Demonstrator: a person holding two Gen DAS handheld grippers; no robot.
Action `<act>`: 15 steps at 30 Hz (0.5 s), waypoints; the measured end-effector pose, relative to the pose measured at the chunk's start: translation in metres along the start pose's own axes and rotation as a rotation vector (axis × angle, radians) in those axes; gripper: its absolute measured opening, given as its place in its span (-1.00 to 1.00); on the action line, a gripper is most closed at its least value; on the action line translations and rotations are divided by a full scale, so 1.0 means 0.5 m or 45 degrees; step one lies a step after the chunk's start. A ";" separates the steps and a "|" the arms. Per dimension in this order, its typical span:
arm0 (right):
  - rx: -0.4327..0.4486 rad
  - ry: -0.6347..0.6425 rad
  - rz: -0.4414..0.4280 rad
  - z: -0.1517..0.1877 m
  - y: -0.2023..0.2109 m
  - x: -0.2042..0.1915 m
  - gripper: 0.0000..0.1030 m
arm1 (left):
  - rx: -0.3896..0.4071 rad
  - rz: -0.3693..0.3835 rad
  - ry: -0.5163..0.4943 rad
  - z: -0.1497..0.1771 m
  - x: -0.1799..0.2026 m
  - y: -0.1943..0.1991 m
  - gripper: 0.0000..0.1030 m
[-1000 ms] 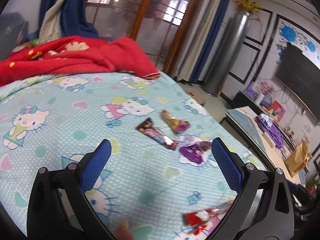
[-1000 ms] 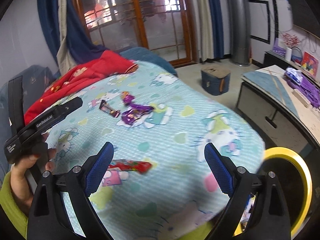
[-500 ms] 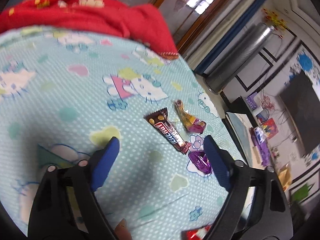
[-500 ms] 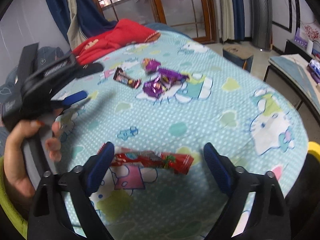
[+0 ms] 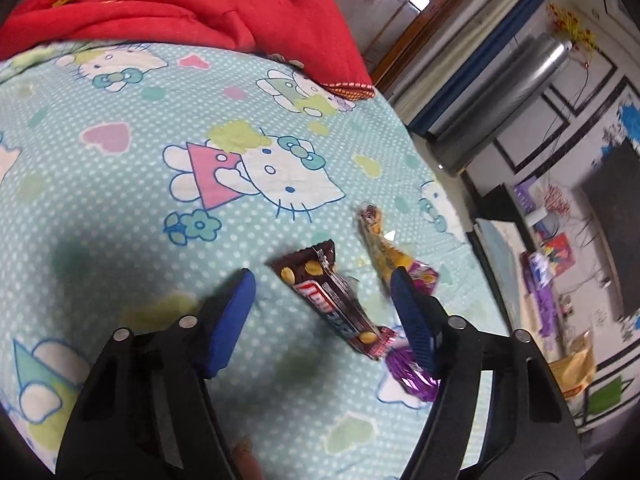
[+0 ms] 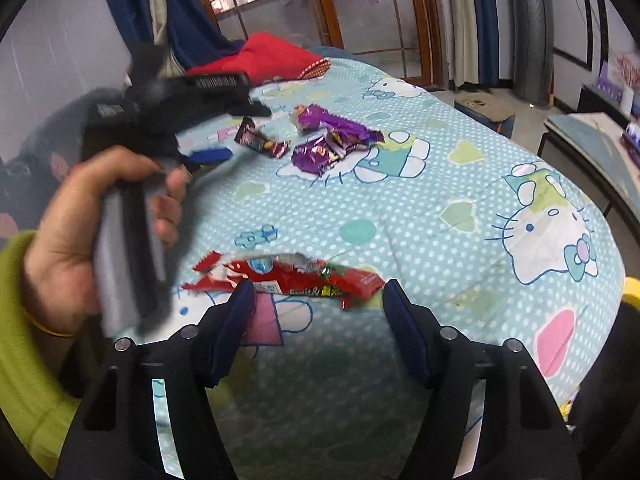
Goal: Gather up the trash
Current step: 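Move both tools back toward the remaining candy wrappers on the bed, then grasp the brown chocolate bar wrapper with the left tool while the right tool grasps the red candy wrapper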
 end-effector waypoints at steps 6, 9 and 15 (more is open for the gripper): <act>0.017 0.056 -0.003 -0.015 0.004 -0.004 0.24 | 0.035 -0.080 -0.089 0.003 0.000 -0.006 -0.09; -0.002 0.089 -0.032 -0.020 -0.012 -0.015 0.01 | 0.036 -0.079 -0.067 0.001 -0.011 -0.003 -0.25; -0.042 0.144 -0.035 -0.001 -0.021 -0.033 -0.56 | 0.042 -0.051 -0.059 0.006 -0.017 0.001 -0.31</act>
Point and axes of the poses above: each gripper's, at about its wrist camera, not at the fingertips, and y roughly against the way its jaws point, x to its right, z to its underside, the point moved 7 cm from there along -y, roughly the way its jaws point, and after that the axes turned 5 degrees about -z, right-handed, at the moved point
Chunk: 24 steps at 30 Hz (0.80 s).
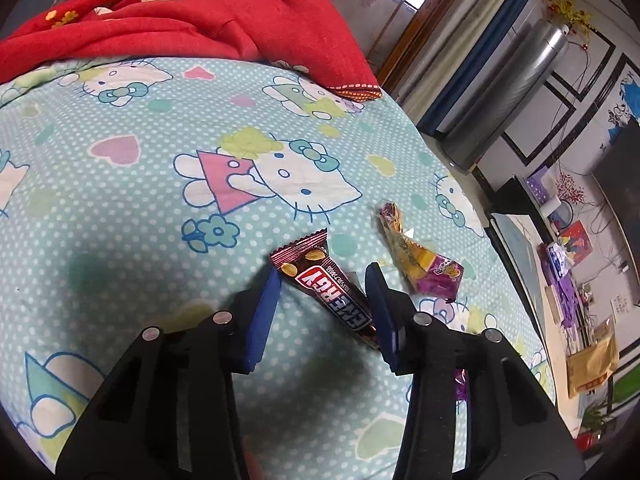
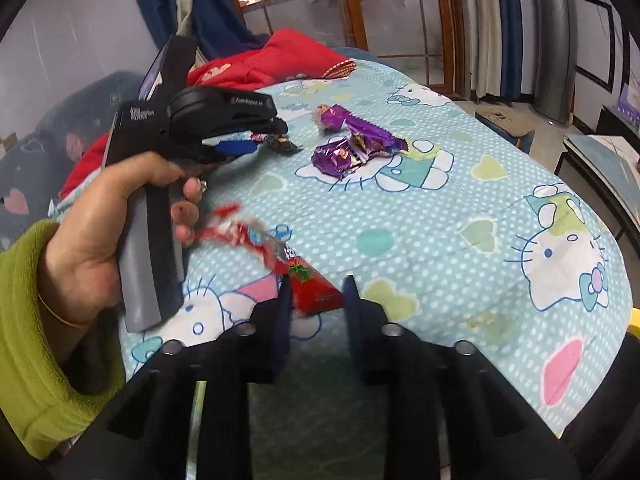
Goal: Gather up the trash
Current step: 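Grasp the brown chocolate bar wrapper with the left tool while the right tool grasps the red candy wrapper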
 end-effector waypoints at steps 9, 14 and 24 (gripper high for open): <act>0.013 -0.035 -0.021 0.020 0.014 -0.009 -0.58 | -0.016 0.099 0.060 0.012 -0.019 0.016 -0.62; 0.024 -0.063 -0.017 0.027 0.029 -0.001 -0.61 | -0.031 0.166 0.078 0.027 -0.023 0.032 -0.80; 0.129 -0.110 0.051 0.014 0.088 0.028 -0.74 | 0.014 0.265 0.084 0.058 -0.030 0.104 -0.91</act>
Point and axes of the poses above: each gripper's, at about its wrist camera, not at the fingertips, and y roughly against the way its jaws point, x to its right, z to its underside, the point moved 7 cm from there along -y, roughly the way its jaws point, and after that the axes turned 5 degrees about -z, right-handed, at the moved point
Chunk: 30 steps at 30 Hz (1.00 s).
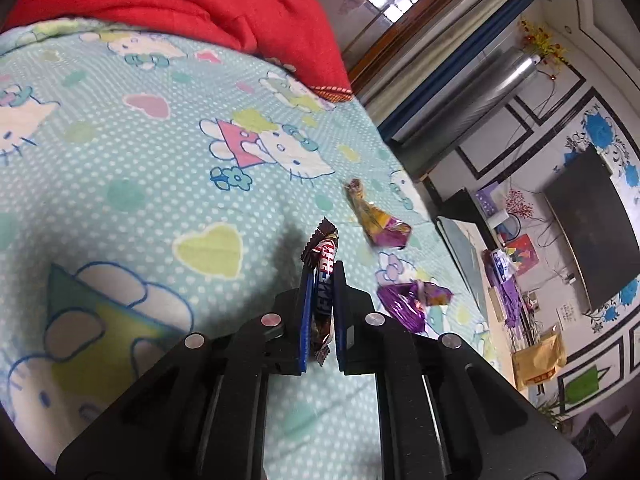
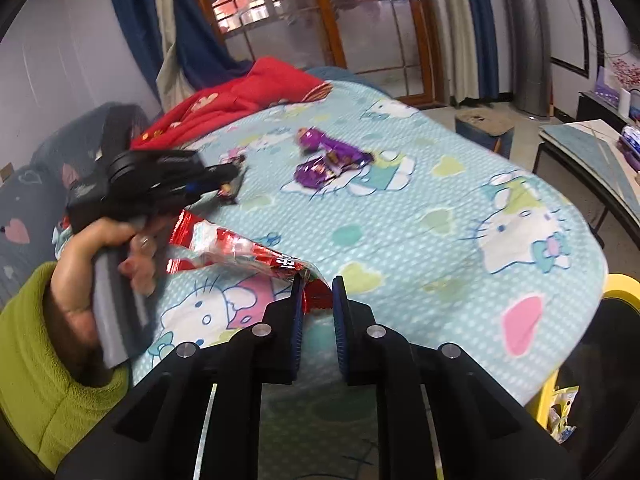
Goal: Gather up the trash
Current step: 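Grasp the brown chocolate bar wrapper with the left tool while the right tool grasps the red candy wrapper, then carry the chocolate wrapper and red wrapper over the bin with both tools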
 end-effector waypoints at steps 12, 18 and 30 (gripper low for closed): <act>0.067 -0.053 0.085 -0.012 0.059 0.059 -0.75 | 0.123 0.026 -0.239 0.022 0.102 0.084 -0.91; 0.098 -0.082 0.134 -0.012 0.091 0.095 -0.75 | 0.124 0.077 -0.330 0.046 0.163 0.097 -0.91; 0.167 -0.130 0.231 -0.017 0.161 0.163 -0.75 | 0.077 0.175 -0.485 0.120 0.262 0.106 -0.90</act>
Point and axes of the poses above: each gripper's, at about its wrist camera, not at the fingertips, and y roughly against the way its jaws point, x to its right, z to its underside, the point moved 7 cm from there along -y, roughly the way its jaws point, and after that the axes turned 5 degrees about -z, right-handed, at the moved point
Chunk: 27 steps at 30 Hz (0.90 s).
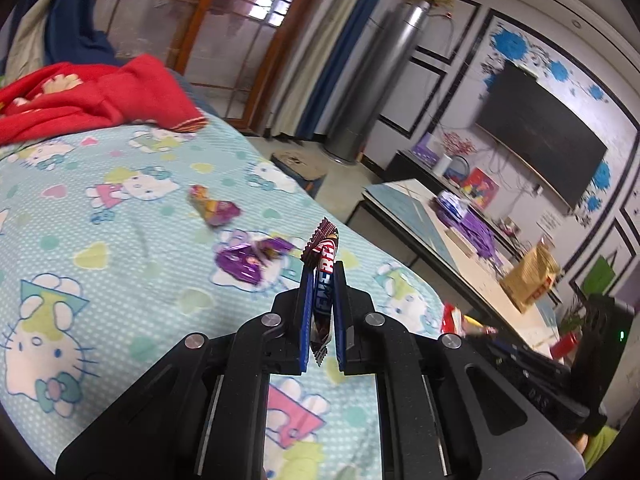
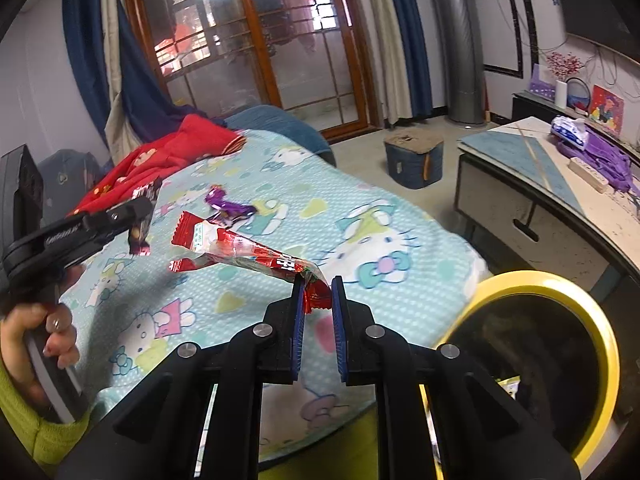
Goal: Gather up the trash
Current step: 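Carry the chocolate wrapper and red wrapper over the bin with both tools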
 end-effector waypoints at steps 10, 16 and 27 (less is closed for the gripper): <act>0.044 -0.051 0.093 0.004 0.055 0.080 -0.75 | -0.039 0.086 -0.126 0.041 0.095 -0.007 -0.90; 0.065 -0.108 0.158 0.016 0.088 0.140 -0.75 | -0.064 0.128 -0.203 0.069 0.147 -0.011 -0.90; 0.093 -0.199 0.262 0.042 0.137 0.234 -0.75 | -0.116 0.218 -0.341 0.121 0.256 -0.024 -0.90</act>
Point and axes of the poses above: each gripper's, at about its wrist camera, not at the fingertips, and y roughly against the way its jaws point, x to its right, z to its underside, the point moved 7 cm from there along -y, roughly the way its jaws point, and after that the axes turned 5 degrees about -z, right-handed, at the moved point
